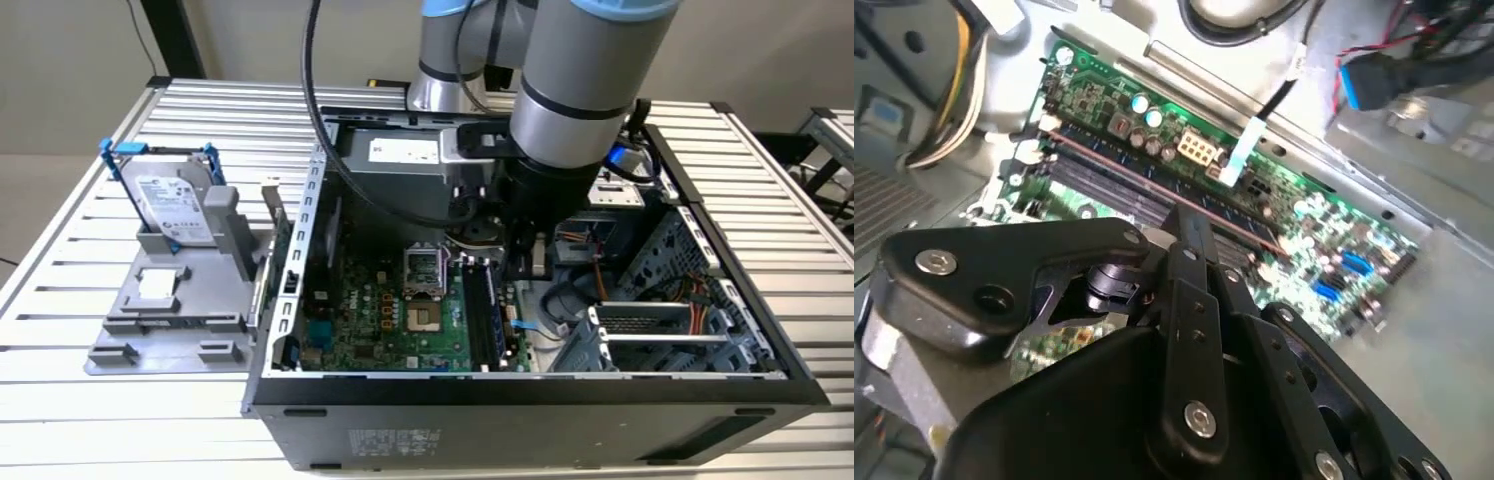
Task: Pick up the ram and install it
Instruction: 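Press down the ram until it locks into place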
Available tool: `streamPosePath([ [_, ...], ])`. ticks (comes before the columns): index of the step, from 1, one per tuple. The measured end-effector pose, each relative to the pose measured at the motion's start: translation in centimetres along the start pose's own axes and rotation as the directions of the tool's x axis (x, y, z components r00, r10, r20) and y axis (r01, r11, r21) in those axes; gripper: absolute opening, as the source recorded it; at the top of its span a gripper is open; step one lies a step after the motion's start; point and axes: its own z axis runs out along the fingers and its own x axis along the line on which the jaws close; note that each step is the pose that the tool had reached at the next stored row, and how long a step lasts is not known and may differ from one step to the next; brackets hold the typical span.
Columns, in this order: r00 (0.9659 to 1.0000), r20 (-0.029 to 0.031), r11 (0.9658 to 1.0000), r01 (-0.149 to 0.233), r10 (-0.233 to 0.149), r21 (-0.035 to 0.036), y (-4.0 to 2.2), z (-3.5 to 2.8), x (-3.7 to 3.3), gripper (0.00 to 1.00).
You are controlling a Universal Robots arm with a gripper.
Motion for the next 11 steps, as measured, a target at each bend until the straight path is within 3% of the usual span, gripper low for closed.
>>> streamPosePath([
  [6,1.0000,-0.0003,1.0000,0.000,0.000,-0.0001,-0.07,-2.74,-0.07,0.00],
  [11,1.0000,0.0000,1.0000,0.000,0.000,0.0000,-0.07,-2.90,-0.08,0.00],
])
